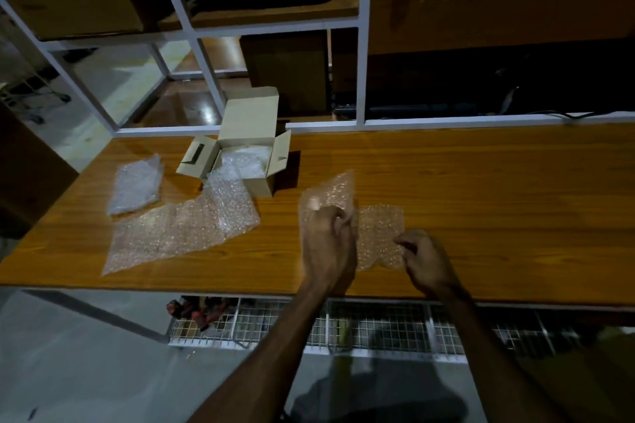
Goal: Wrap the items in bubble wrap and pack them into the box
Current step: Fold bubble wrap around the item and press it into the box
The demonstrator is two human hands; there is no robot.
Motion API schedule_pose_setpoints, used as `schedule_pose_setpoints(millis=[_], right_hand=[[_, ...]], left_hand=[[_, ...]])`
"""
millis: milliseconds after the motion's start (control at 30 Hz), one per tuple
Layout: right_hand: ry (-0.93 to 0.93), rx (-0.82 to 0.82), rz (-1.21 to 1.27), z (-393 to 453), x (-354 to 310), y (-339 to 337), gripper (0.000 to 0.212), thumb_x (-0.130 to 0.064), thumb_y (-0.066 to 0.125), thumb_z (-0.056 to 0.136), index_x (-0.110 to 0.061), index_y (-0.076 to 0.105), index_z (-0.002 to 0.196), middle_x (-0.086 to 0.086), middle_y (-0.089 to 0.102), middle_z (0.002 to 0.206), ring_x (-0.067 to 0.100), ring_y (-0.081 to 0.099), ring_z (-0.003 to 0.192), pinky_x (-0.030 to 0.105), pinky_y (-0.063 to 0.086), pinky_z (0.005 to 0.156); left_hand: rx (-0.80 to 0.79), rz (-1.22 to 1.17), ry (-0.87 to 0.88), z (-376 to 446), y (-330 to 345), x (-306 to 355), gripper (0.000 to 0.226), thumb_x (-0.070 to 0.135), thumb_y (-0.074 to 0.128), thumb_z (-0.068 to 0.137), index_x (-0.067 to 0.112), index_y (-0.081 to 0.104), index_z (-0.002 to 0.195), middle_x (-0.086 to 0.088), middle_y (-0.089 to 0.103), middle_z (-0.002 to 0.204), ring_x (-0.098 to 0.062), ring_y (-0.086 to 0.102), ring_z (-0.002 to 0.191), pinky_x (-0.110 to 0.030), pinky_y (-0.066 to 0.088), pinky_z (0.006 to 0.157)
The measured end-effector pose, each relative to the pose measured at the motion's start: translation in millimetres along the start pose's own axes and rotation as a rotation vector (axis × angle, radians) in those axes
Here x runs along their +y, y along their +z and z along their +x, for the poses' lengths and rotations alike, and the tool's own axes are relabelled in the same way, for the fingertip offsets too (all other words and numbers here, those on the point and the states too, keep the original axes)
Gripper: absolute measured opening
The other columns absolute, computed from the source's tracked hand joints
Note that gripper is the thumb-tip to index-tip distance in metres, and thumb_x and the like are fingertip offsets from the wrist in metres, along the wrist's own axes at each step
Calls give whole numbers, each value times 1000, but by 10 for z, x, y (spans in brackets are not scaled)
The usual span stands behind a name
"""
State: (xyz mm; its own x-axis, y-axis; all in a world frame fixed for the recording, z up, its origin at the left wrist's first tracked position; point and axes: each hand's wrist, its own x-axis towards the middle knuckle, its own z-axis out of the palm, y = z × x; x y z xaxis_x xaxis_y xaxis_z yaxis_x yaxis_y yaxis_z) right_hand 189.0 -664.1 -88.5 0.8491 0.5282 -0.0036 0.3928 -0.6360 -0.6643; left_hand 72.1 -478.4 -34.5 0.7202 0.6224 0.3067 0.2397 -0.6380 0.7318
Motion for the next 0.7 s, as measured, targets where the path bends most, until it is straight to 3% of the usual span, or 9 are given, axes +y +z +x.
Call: schedule_pose_setpoints(millis=[133, 233, 300, 433, 533, 633, 700], right_hand=[[40, 0, 14, -36, 88, -131, 31, 2, 61, 96, -18, 77, 114, -1, 57, 129, 15, 51, 121, 33, 47, 105], [70, 37, 148, -38, 105, -201, 30, 5, 57, 97, -15, 78, 108, -1, 67, 119, 14, 59, 113, 29, 47, 94], [100, 65, 186, -17, 126, -235, 35, 8, 51, 97, -11, 79, 106, 0, 73, 116, 15, 64, 108, 26, 46, 92], [237, 168, 292, 48, 231, -240, 35, 5, 46, 100, -8, 76, 111, 8, 74, 119, 20, 71, 100, 33, 57, 86], [303, 153, 313, 58, 261, -211, 28, -2, 49, 106, -6, 73, 120, 8, 73, 124, 20, 70, 101, 30, 52, 84], [281, 236, 216, 0, 209, -193, 25, -10, 54, 106, -11, 74, 121, 7, 71, 127, 27, 66, 114, 32, 49, 94], [192, 334, 42, -46, 75, -163, 24, -10, 55, 104, -13, 73, 120, 5, 68, 129, 28, 63, 117, 32, 48, 95]], left_hand=[[-203, -36, 227, -84, 239, 372, 20, 17, 57, 102, 23, 64, 84, 5, 62, 86, -4, 50, 80, -16, 41, 77], [-342, 34, 278, -140, 520, 364, 25, 29, 50, 103, 23, 58, 80, 4, 58, 84, -13, 50, 83, -37, 50, 79], [-397, 74, 288, -145, 691, 281, 30, 35, 55, 103, 22, 56, 76, 2, 56, 81, -15, 49, 81, -42, 51, 78], [-606, 309, 395, -191, 842, 166, 61, 71, 45, 96, 13, 64, 92, -11, 60, 118, -30, 48, 119, -47, 44, 103], [-545, 168, 340, -252, 770, 60, 37, 58, 45, 104, 24, 49, 88, -4, 59, 116, -29, 50, 124, -48, 42, 111], [-370, 142, 305, -212, 688, -146, 19, 34, 48, 107, 24, 63, 101, 1, 68, 119, -19, 55, 126, -47, 34, 122], [-267, 227, 283, -140, 602, -288, 24, 29, 45, 106, 21, 67, 111, 0, 69, 123, -17, 55, 128, -47, 31, 124]])
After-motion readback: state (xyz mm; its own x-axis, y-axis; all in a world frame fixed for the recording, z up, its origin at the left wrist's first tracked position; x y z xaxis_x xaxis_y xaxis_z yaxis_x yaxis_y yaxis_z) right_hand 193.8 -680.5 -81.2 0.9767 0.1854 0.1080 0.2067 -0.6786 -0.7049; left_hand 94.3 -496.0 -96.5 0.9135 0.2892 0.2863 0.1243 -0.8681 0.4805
